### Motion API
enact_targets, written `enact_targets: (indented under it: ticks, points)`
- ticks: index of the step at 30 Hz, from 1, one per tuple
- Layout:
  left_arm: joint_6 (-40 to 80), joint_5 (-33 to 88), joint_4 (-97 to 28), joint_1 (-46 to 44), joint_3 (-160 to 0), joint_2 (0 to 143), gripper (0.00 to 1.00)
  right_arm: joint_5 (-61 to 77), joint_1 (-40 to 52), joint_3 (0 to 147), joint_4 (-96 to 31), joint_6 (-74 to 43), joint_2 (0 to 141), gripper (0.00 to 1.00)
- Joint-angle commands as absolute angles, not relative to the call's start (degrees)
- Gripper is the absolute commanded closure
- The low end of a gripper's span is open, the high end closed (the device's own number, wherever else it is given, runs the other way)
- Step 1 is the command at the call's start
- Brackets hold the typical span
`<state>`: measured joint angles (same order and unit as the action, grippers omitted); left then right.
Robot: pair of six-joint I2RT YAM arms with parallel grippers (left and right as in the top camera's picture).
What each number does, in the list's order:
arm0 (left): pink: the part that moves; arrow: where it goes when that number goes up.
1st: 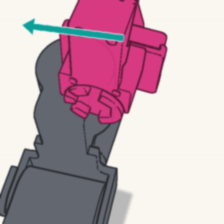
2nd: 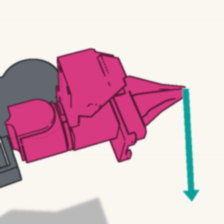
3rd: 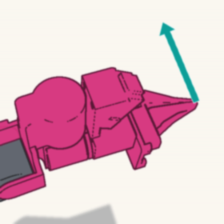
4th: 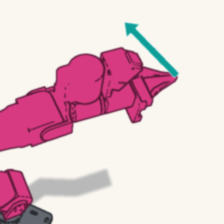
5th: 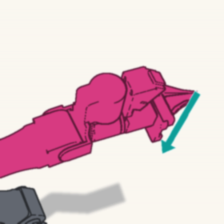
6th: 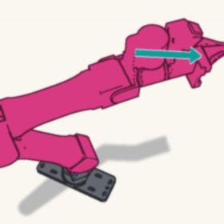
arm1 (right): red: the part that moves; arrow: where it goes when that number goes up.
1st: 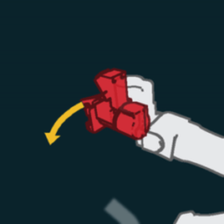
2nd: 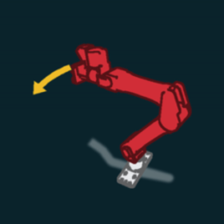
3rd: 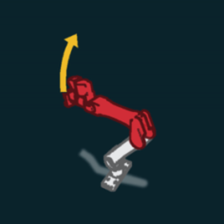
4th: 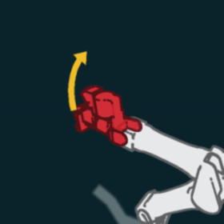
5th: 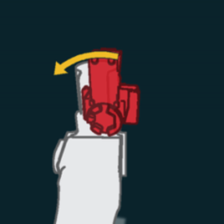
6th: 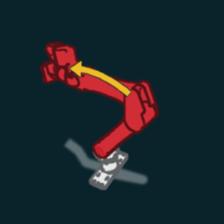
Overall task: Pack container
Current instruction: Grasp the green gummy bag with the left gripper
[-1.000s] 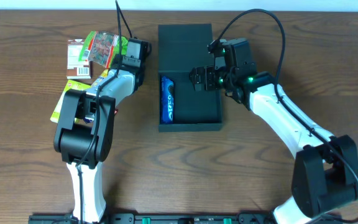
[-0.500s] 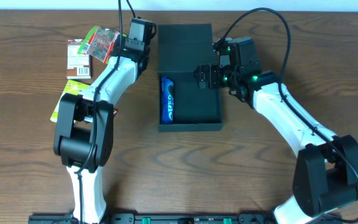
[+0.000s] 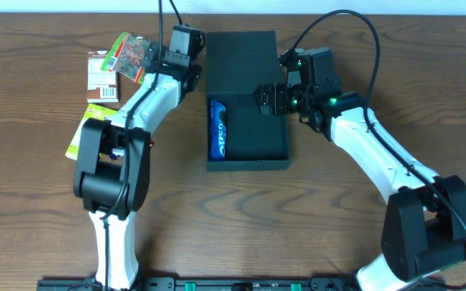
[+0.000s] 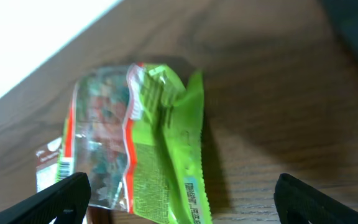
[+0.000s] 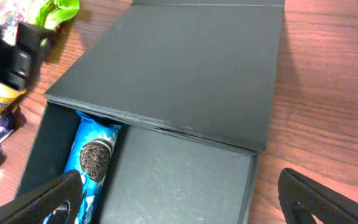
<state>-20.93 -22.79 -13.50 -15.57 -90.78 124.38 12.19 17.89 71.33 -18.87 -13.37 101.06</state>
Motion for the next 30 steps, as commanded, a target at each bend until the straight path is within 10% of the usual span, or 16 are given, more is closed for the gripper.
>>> enact_targets:
  ticks: [1,17,28,30]
  points:
    - [-22.7,-25.9,-13.8,-14.7,-91.1,126.8,0.04,12.0,17.4,72.2,-19.2,-12.8,99.6,0.01]
    - [-24.7,-28.1,-11.7,-10.5,-91.1,132.6,0.0,12.0,17.4,72.2,-19.2,-12.8,99.6,0.0]
    - [-25.1,-21.4,-11.9,-8.3,-91.1,134.5,0.91,12.0,17.4,72.2,-20.4,-12.8,99.6,0.01]
    - [-25.1,-21.4,-11.9,-8.3,-91.1,134.5,0.94,12.0,17.4,72.2,-20.4,-12.8,99.6,0.01]
